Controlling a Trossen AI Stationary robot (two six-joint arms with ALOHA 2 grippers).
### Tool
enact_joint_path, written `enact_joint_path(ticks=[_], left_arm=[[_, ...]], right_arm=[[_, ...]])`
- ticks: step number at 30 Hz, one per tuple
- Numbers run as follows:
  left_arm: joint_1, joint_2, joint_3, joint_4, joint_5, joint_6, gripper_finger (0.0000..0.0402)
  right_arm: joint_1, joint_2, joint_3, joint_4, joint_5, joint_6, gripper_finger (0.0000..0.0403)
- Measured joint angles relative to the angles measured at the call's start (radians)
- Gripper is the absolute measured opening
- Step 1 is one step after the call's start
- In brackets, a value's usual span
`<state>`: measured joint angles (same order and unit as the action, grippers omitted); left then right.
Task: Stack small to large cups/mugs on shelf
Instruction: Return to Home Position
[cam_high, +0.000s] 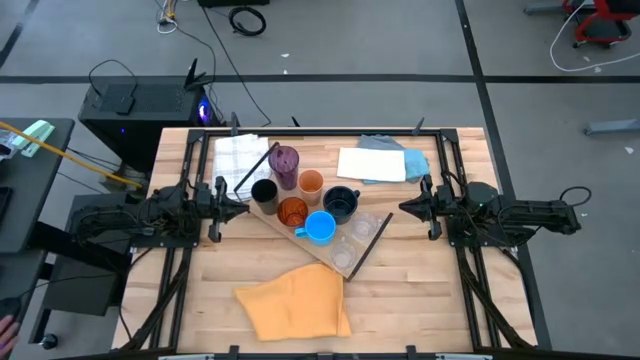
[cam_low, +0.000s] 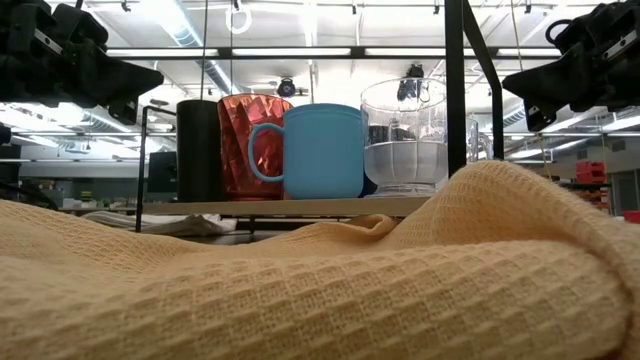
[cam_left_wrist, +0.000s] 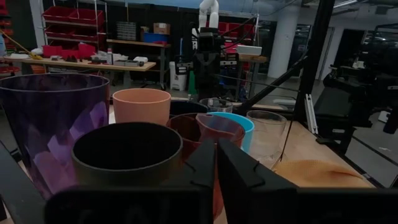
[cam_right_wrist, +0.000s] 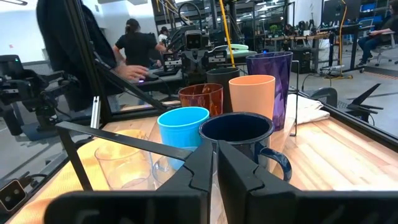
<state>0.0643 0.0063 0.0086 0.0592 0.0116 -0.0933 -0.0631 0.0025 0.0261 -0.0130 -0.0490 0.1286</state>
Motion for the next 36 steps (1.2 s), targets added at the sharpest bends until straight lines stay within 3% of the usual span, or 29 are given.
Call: enact_joint_path(ticks=[36], left_arm=[[0.000,0.000,0.000,0.000,0.000,0.000,0.0033]], right_arm=[[0.000,0.000,0.000,0.000,0.000,0.000,0.0029]])
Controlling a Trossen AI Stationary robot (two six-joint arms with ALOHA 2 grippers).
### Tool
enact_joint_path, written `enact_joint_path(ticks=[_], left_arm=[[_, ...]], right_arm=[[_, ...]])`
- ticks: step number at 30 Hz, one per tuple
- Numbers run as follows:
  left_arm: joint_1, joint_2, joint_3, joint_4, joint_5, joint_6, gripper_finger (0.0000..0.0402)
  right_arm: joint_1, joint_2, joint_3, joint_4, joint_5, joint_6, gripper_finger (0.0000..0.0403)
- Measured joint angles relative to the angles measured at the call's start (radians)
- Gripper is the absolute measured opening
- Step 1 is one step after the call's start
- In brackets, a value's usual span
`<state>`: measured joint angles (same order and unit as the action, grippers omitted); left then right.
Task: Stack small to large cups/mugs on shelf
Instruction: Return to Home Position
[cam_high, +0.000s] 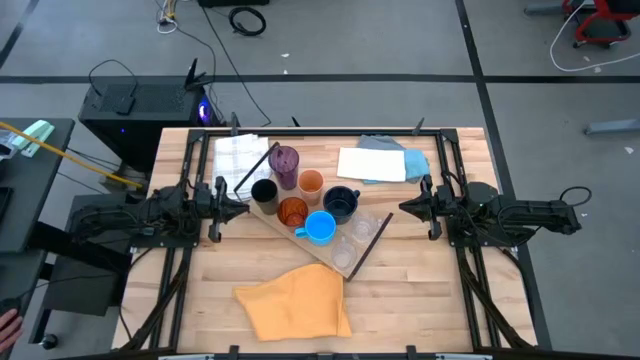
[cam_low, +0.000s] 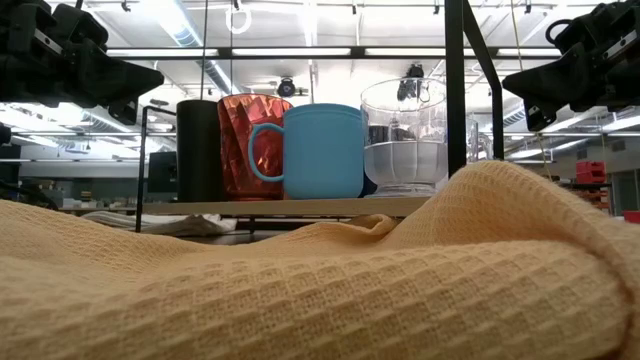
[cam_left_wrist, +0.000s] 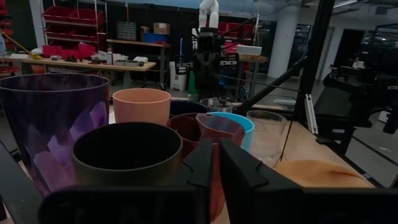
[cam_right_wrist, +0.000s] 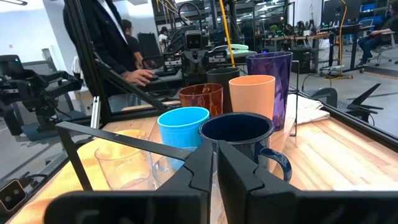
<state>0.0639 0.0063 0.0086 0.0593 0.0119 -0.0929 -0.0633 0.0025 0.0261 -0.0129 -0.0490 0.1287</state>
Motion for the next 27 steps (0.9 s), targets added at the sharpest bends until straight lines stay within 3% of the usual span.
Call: enact_joint_path(ticks=[27], left_arm=[[0.000,0.000,0.000,0.000,0.000,0.000,0.0022]], right_arm=[[0.000,0.000,0.000,0.000,0.000,0.000,0.0029]])
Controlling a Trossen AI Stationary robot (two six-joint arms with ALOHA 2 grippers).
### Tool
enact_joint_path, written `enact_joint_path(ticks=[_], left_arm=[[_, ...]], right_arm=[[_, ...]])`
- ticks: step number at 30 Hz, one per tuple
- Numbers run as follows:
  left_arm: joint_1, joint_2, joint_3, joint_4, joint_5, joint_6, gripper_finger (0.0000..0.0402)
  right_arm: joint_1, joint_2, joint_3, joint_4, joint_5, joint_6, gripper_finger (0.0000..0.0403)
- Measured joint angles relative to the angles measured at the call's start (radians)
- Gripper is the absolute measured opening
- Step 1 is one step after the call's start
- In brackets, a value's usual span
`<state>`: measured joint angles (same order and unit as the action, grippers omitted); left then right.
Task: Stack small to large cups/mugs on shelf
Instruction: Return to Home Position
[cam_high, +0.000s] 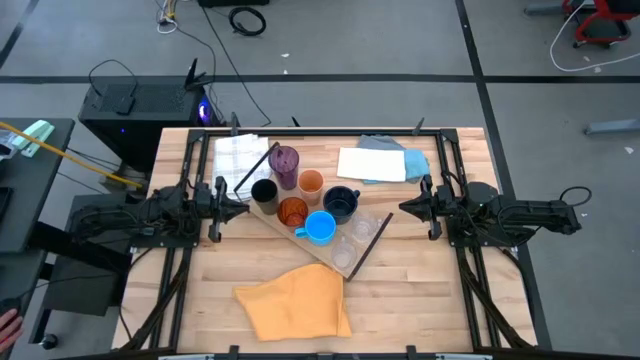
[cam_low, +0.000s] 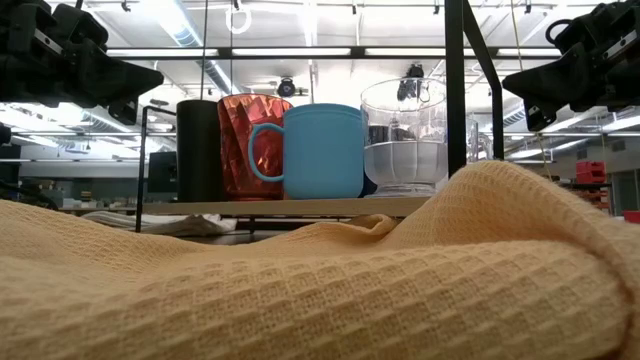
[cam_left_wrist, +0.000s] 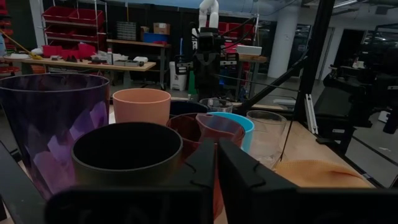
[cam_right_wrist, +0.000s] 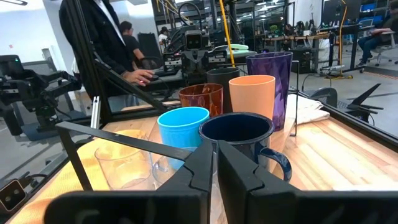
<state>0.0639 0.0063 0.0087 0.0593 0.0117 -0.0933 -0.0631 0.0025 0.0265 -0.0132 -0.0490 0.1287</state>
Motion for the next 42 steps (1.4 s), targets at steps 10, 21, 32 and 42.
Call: enact_joint_path(ticks=[10,21,32,42], left_arm=[[0.000,0.000,0.000,0.000,0.000,0.000,0.0032],[0.000,0.000,0.000,0.000,0.000,0.000,0.0025],[0.000,0.000,0.000,0.000,0.000,0.000,0.0037],[0.000,0.000,0.000,0.000,0.000,0.000,0.0029]], right_arm=[[0.000,0.000,0.000,0.000,0.000,0.000,0.0029],[0.000,0.000,0.000,0.000,0.000,0.000,0.0029],[0.000,0.000,0.000,0.000,0.000,0.000,0.0029],[0.000,0.000,0.000,0.000,0.000,0.000,0.0029]])
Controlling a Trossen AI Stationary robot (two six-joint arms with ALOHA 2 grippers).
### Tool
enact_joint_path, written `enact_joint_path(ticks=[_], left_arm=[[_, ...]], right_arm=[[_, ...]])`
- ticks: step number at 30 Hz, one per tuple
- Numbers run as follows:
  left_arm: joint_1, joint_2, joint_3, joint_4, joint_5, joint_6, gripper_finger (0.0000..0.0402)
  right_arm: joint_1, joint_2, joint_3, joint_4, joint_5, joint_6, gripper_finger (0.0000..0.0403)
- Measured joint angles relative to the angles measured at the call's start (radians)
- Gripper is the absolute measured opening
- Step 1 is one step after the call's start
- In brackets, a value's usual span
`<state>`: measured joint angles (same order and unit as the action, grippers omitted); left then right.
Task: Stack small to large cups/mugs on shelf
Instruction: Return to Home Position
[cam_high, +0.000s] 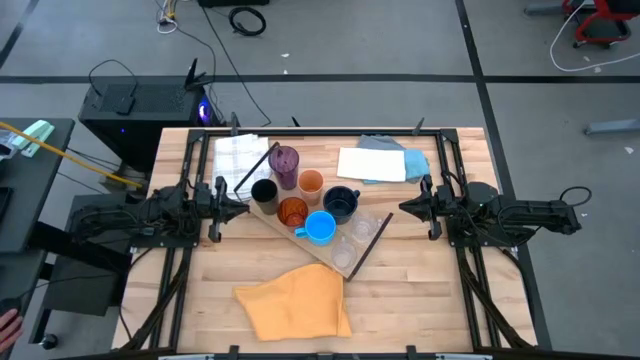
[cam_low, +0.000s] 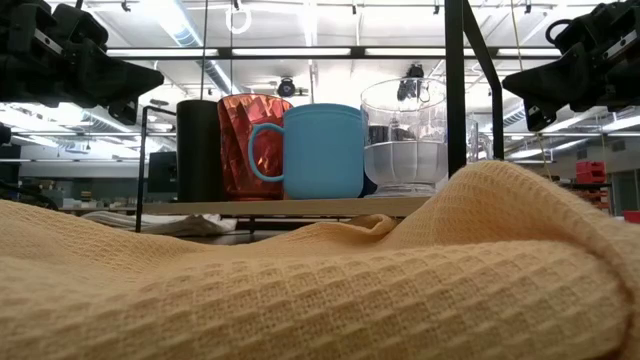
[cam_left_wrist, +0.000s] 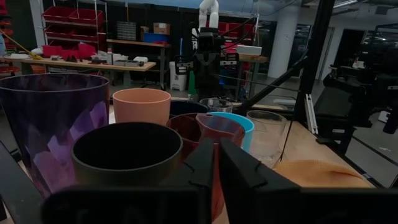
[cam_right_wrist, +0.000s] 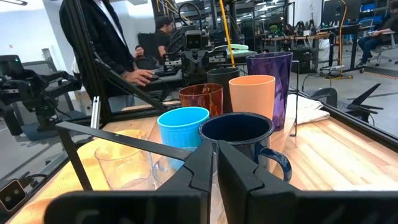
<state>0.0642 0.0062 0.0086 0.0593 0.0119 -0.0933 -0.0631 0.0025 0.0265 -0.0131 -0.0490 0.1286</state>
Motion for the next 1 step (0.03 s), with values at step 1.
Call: enact_joint_path(ticks=[1], left_arm=[[0.000,0.000,0.000,0.000,0.000,0.000,0.0027]], right_arm=[[0.000,0.000,0.000,0.000,0.000,0.000,0.0029]])
